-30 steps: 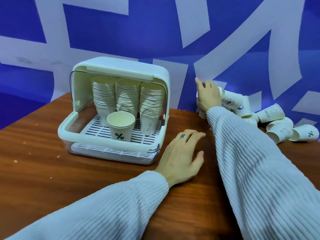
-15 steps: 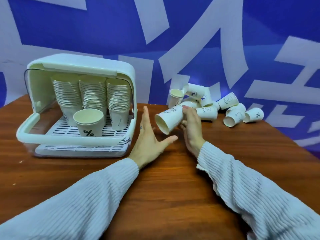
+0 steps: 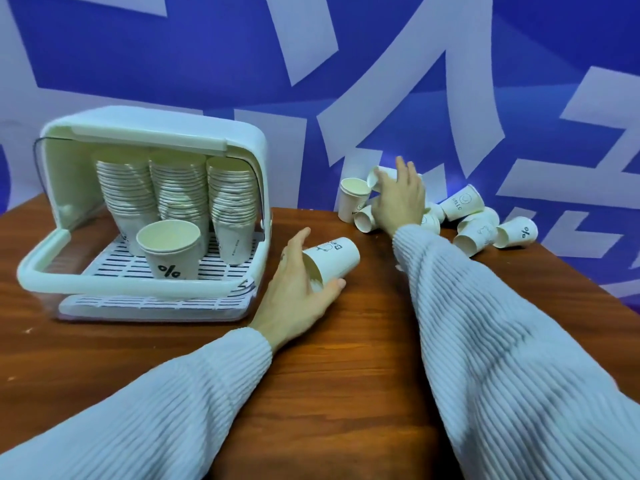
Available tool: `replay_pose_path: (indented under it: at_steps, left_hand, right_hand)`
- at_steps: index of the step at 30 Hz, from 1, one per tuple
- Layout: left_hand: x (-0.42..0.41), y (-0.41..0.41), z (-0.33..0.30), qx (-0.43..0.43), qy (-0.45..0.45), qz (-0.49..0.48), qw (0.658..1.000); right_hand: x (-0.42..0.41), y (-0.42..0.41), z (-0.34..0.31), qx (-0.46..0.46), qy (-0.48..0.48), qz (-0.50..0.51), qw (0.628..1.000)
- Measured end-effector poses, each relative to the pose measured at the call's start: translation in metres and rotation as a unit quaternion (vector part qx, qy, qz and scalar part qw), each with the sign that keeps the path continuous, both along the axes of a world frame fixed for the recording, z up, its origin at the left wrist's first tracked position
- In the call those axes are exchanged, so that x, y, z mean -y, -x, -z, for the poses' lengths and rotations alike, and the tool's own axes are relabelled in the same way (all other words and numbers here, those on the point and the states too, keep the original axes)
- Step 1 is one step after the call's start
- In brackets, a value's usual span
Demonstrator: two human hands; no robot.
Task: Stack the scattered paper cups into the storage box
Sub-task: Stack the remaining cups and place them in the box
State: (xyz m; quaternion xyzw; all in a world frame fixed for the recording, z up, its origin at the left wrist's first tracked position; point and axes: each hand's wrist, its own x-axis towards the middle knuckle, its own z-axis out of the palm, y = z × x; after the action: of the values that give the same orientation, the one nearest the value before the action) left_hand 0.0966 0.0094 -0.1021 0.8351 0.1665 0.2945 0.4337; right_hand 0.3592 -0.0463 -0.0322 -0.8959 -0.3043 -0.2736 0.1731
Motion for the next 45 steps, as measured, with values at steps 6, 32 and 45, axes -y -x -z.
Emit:
replay_pose_path:
  at_steps: [6, 32, 45]
  left_hand:
    - [-0.001, -0.003, 0.002, -0.010, -0.014, 0.011, 1.000]
    - [0.023, 0.065, -0.061, 0.034, -0.095, -0.052, 0.994]
    - [-0.049, 0.184, -0.085, 0.009, -0.147, -0.196, 0.970]
  right_hand:
    - [-0.019, -0.046, 0.003, 0.077, 0.102, 0.023, 0.992]
    - [0.079, 0.180, -0.029, -0.432, -0.313, -0.382, 0.754]
    - [-0.003, 0.277, -0.055, -0.335, -0.220, -0.388, 0.830]
